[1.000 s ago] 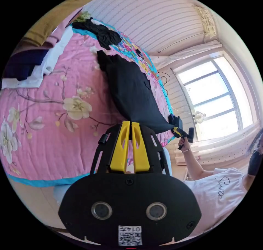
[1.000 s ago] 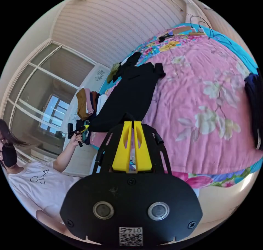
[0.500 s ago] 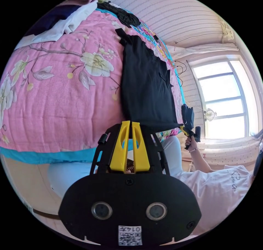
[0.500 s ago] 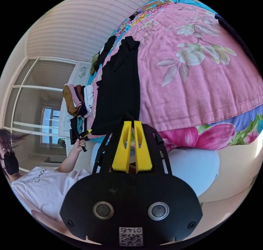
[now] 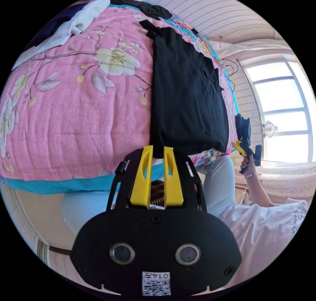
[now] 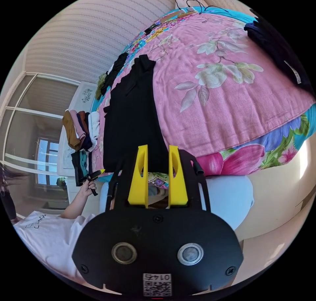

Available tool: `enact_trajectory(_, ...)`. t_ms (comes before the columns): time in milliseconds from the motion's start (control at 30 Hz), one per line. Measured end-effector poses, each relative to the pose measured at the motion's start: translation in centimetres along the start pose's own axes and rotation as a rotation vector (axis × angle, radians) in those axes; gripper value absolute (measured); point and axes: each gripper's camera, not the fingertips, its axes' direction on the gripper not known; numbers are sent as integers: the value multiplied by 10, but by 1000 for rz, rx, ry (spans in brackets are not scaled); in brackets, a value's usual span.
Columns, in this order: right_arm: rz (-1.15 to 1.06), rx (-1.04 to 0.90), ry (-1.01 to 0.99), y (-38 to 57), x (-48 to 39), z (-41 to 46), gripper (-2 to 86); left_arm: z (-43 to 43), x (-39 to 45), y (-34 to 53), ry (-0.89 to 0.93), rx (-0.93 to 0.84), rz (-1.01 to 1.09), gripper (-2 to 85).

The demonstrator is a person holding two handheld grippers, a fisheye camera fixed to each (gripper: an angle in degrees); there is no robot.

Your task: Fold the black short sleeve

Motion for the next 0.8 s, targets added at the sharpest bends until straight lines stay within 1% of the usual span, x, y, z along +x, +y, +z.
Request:
enact_trajectory(67, 26, -37, 40, -8, 5, 12, 101, 8, 1, -6, -29, -11, -4, 45)
enact_trajectory(100, 44, -92, 60, -13, 9, 23, 100, 10, 1, -7, -23, -14, -3, 34)
enact_trajectory(167, 51, -127, 44, -18, 13, 33, 83, 10, 2, -7, -3, -12, 22, 11)
enact_trajectory(233, 32, -177, 17, -23, 14, 37, 31, 6, 5, -5, 4, 1, 35, -3)
enact_trajectory(333, 6, -190, -14, -28, 14, 32, 13, -3, 12, 0, -1, -9, 83, -9)
enact_trajectory(433, 3, -186, -69, -35, 19, 17, 7, -20, 11, 8, 49, 10, 86, -10)
enact_trajectory(500, -6, -216, -82, -38, 21, 12, 5, -25, 12, 15, 57, -28, 97, -10)
enact_trajectory(633, -57, -357, -8, -40, 18, 19, 3, -5, 22, 26, -42, -136, 160, -10)
enact_trajectory(700, -64, -376, 29, -40, 17, 26, 4, 13, 26, 29, -57, -152, 158, -10)
enact_trajectory(800, -18, -342, 42, -40, 19, 32, 5, 26, 27, 28, -23, -152, 127, -10)
